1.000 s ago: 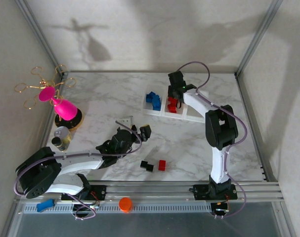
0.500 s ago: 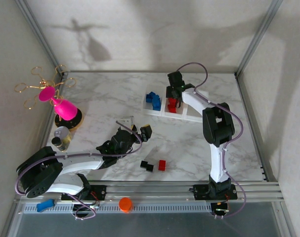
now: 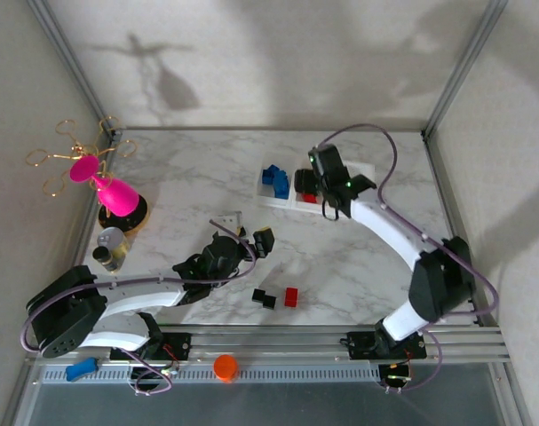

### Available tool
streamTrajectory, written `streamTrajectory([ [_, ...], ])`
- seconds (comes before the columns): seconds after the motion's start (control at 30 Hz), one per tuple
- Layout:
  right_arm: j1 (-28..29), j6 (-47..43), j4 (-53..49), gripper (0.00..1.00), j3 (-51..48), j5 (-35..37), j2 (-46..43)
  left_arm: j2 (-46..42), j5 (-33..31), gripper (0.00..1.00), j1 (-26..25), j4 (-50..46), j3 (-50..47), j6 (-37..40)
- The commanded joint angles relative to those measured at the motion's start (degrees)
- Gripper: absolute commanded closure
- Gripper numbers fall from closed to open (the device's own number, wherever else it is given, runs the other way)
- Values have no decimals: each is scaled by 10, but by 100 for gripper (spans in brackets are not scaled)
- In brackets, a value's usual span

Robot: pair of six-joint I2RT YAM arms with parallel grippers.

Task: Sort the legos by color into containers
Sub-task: Pick up the lego from the bottom-center of the table.

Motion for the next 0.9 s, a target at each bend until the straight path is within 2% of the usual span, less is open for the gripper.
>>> streamTrajectory([
  [0.0, 25, 47, -49, 28, -77, -7, -60, -8, -17, 0, -23, -94, 34, -50],
  [0.23, 105, 137, -94, 25, -210, -13, -180, -16, -54, 0, -69, -229, 63, -119],
  [0.43, 212, 248, -105, 24, -283, -14, -237, -20, -52, 0, -98, -295, 65, -156],
  [0.7, 351, 374, -103, 20, -305, 24, -200, -63, -32, 1, -117, -327, 45, -195],
  [0.87, 395, 404, -92, 20, -289, 39, -138, -88, -37, 0, -118, -345, 33, -206],
])
